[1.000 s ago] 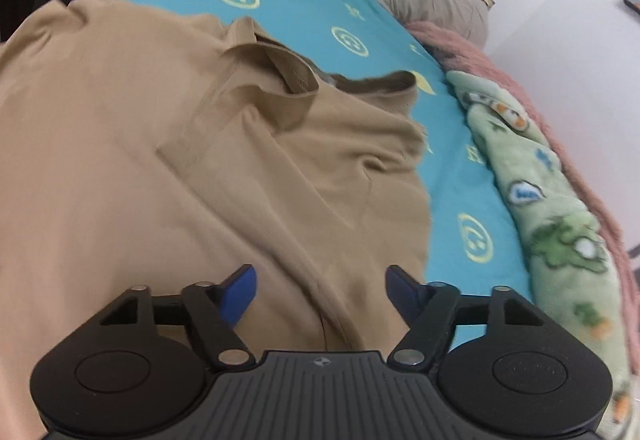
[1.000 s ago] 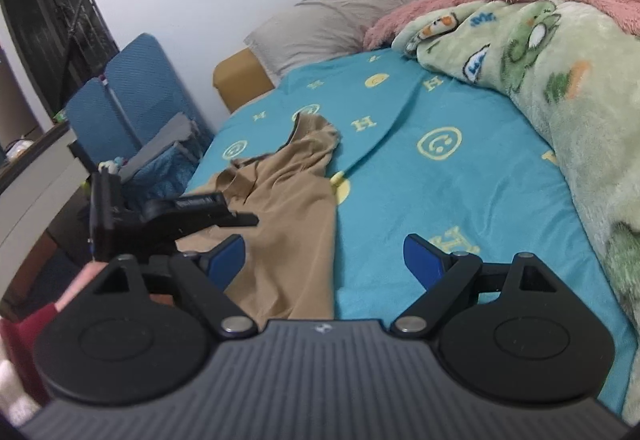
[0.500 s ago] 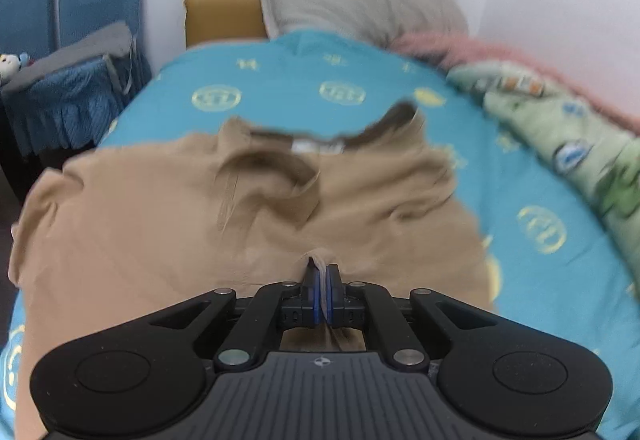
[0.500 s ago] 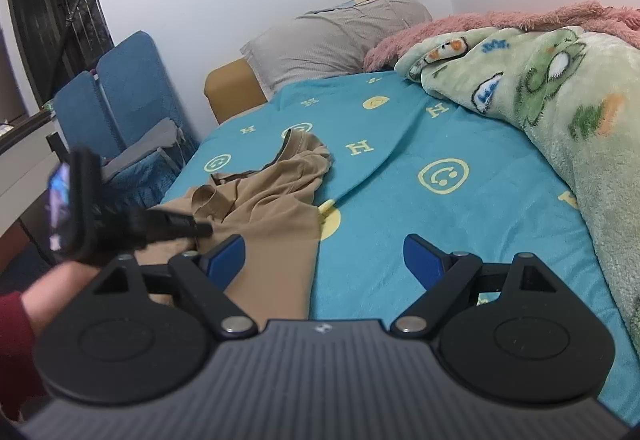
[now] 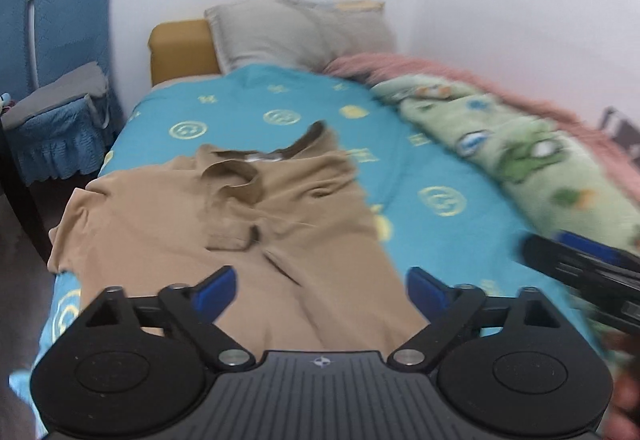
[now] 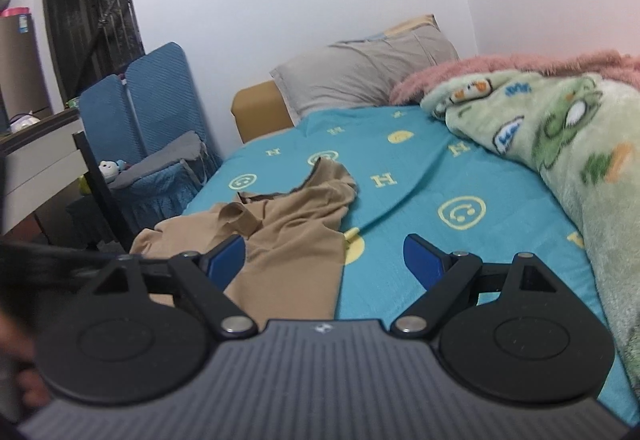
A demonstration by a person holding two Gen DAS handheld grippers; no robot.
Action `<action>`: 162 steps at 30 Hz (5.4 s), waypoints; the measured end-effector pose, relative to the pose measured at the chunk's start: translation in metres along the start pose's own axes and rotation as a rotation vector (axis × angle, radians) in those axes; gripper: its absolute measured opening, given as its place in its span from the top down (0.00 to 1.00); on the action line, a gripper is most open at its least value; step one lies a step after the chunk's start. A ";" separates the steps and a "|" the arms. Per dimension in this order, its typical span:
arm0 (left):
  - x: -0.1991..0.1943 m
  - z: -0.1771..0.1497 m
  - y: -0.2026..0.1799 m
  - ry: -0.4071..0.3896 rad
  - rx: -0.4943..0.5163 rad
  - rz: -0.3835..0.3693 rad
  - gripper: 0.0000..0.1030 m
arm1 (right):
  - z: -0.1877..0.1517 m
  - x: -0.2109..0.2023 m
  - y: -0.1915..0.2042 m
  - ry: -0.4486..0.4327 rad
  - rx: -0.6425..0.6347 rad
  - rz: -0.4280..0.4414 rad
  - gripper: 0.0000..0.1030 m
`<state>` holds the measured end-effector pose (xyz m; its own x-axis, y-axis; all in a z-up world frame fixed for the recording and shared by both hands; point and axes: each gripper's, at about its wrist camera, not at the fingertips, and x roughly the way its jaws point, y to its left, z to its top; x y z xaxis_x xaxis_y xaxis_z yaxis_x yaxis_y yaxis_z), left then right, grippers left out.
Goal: Fold clothes
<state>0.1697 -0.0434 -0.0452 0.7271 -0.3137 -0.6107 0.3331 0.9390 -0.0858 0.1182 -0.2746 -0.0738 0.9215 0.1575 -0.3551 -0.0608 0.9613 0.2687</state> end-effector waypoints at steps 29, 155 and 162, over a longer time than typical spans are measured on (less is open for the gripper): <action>-0.144 -0.060 0.150 -0.097 -0.364 0.237 0.00 | 0.055 0.171 0.261 0.266 -0.455 0.335 0.16; -0.088 -0.101 0.070 0.614 0.137 0.321 0.98 | -0.010 -0.050 0.017 0.204 0.231 0.058 0.00; -0.144 -0.092 0.010 0.441 0.325 0.227 0.98 | -0.010 -0.056 -0.005 0.159 0.316 -0.035 0.00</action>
<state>0.0129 0.0238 -0.0303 0.5064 0.0435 -0.8612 0.4159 0.8625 0.2882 0.0633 -0.2856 -0.0642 0.8480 0.1829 -0.4974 0.1142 0.8535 0.5084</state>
